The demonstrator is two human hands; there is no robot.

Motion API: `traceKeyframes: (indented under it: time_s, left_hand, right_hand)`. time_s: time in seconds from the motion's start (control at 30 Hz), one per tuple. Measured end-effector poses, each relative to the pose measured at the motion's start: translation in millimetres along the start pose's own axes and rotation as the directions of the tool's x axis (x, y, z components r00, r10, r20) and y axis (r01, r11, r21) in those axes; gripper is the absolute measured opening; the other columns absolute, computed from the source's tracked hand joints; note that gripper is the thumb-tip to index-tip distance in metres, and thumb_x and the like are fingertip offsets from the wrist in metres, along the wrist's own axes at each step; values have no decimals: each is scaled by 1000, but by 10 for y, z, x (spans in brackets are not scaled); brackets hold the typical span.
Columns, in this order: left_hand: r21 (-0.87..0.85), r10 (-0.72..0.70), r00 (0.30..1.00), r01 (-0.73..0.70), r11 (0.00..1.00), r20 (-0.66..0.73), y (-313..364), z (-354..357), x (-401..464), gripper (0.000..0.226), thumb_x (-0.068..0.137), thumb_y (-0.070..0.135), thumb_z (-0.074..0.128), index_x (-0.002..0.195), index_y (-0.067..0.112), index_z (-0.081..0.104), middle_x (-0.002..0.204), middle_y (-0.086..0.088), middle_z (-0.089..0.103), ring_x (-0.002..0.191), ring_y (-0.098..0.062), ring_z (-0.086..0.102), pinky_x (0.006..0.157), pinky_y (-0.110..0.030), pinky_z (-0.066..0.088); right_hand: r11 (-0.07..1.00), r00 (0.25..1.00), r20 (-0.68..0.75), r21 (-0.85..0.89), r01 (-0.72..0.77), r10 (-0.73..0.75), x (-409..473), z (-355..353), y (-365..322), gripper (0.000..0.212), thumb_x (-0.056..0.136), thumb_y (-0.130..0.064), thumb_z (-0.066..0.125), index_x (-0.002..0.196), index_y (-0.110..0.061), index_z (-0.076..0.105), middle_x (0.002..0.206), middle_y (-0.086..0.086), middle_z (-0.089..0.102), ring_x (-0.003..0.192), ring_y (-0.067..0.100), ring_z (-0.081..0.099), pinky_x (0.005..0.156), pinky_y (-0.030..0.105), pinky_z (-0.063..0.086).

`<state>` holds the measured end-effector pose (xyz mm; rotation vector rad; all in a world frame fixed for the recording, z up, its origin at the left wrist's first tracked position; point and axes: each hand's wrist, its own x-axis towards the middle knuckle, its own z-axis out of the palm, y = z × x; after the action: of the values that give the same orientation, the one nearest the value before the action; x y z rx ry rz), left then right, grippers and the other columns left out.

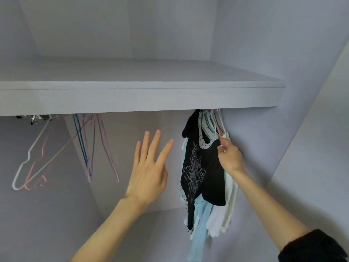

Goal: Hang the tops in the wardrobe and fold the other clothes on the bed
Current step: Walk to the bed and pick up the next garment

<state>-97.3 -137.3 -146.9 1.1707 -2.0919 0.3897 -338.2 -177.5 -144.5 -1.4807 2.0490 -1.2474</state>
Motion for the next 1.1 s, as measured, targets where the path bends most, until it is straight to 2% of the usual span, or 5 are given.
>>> traceKeyframes:
  time_s: [0.17,0.37,0.53,0.93,1.1]
  left_hand:
    - [-309,24,962,63,949,271,226,220,-345,56,90,7,55,142,10,37,152,-16,25,144,-29,6,116,-49,20]
    - [-641,336,829,35,767,447,766,253,-885,51,98,24,46,145,20,30,153,4,24,141,-7,14,111,-15,9]
    - [-777,565,650,62,627,508,1506,14,-1399,47,100,26,41,145,25,29,147,6,33,137,-11,27,112,-29,25]
    - [-977,963,243,-147,156,117,3582,-1276,-3095,40,93,6,52,132,8,50,133,-8,53,124,-20,49,101,-16,26]
    - [-989,996,74,-145,-36,-47,4271,-2136,-4069,37,92,7,53,129,9,54,127,-8,58,118,-21,53,98,-18,30]
  right_hand:
    - [997,997,30,-35,-72,73,-923,-308,233,36,98,-13,44,133,-14,51,131,6,56,116,21,54,90,14,33]
    - [967,964,-74,24,-254,255,-2209,-722,491,32,97,-13,47,127,-12,55,119,8,64,104,21,61,89,20,42]
    - [900,881,-184,58,-433,435,-3562,-1174,668,30,97,-16,47,126,-15,54,116,4,64,103,18,62,85,21,45]
    - [632,320,-594,443,-636,738,-7149,-2004,587,25,94,-4,51,117,-3,60,102,12,66,98,28,63,94,39,49]
    - [549,97,-638,564,-617,764,-8688,-2124,300,24,96,-6,47,115,-9,60,98,8,66,89,20,61,83,29,47]
